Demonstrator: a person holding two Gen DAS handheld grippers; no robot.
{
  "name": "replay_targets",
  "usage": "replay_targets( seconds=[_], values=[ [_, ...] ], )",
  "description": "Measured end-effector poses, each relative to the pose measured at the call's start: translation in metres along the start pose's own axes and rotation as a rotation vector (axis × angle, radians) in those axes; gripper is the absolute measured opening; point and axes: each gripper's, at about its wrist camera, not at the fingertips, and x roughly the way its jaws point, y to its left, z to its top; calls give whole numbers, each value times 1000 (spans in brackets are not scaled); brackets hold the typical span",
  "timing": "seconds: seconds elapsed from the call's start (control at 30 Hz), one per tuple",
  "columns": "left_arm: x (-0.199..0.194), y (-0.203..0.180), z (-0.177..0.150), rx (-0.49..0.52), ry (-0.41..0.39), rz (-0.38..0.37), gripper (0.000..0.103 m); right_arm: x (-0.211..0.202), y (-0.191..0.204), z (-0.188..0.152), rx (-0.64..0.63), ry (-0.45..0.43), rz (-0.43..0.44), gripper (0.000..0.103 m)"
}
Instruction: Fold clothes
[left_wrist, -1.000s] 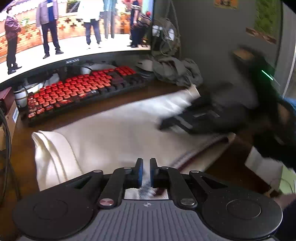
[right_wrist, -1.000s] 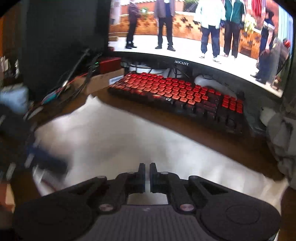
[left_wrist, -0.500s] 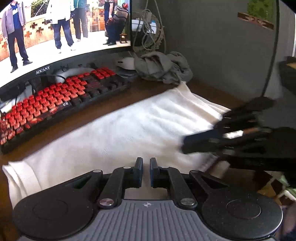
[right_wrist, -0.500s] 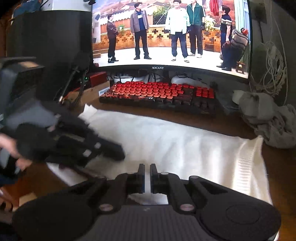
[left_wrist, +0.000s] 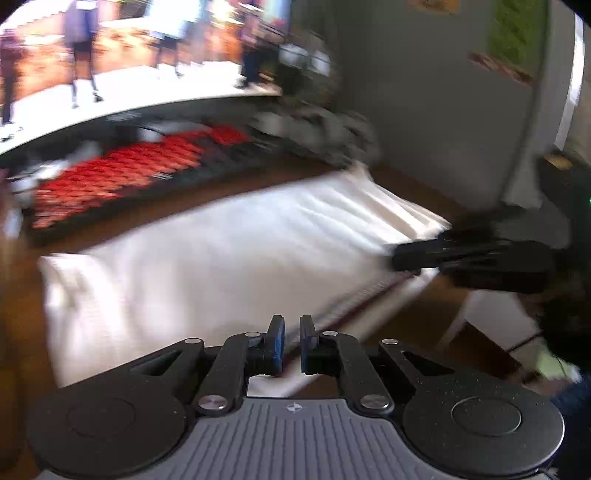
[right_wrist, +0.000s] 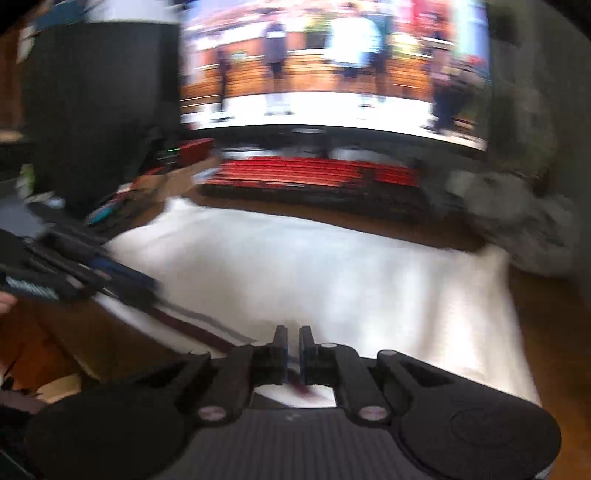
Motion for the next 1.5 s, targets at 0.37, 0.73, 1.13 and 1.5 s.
replay_targets(
  seconds=[0.37,0.73,1.13,1.5],
  values=[
    [17,28,0,-74,-29,125,7,45,-86,61,46,-25,-140,6],
    [10,31,-14,-122,-57,110,11,96,-136,64,127,68,-147,0],
    [-18,76,21,-146,-116,196,10,66,-89,79,10,-39,-156,3],
    [18,160,25,-425,-58,87,7,52,50,67,-158,-42,307,4]
  ],
)
